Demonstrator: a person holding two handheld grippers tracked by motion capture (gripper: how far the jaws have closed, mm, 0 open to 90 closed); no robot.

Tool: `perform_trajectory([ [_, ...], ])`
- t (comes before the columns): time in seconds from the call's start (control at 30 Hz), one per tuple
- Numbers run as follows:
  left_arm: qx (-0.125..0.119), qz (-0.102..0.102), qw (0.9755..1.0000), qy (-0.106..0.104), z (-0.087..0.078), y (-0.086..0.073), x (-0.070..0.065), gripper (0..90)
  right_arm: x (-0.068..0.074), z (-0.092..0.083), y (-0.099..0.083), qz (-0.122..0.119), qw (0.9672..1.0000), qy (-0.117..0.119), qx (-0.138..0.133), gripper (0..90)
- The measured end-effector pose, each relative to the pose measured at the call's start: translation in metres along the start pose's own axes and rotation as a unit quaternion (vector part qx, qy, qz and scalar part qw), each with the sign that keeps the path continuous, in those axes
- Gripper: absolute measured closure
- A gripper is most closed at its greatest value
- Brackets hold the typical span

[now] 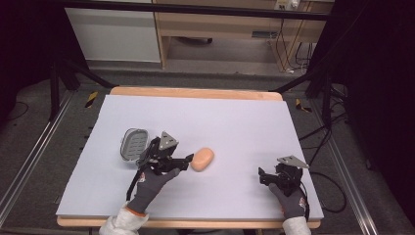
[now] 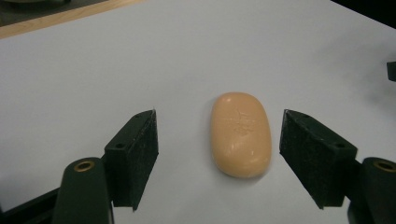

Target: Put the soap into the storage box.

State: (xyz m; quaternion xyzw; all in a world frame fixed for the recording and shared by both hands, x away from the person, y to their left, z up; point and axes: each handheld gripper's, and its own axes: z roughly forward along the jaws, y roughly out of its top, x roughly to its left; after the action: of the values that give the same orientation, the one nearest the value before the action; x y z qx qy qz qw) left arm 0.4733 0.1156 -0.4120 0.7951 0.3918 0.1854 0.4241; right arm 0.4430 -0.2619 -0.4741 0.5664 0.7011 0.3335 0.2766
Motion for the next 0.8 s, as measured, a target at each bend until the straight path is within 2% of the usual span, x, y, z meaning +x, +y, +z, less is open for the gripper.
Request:
perform_trajectory([
  [0.37,0.018,0.017,0.9997,-0.006,0.017,0.006,-0.011,27.0,0.0,0.0,0.0,0.001,1.0,0.001,0.001,5.3],
  [0.4,0.016,0.013,0.9998,-0.006,0.018,0.006,-0.012,27.0,0.0,0.0,0.0,0.0,1.0,0.002,0.001,5.3],
  [0.8,0.04,0.027,0.9988,-0.007,0.038,0.008,-0.019,26.6,0.001,0.001,0.001,0.003,1.0,0.004,0.004,5.3],
])
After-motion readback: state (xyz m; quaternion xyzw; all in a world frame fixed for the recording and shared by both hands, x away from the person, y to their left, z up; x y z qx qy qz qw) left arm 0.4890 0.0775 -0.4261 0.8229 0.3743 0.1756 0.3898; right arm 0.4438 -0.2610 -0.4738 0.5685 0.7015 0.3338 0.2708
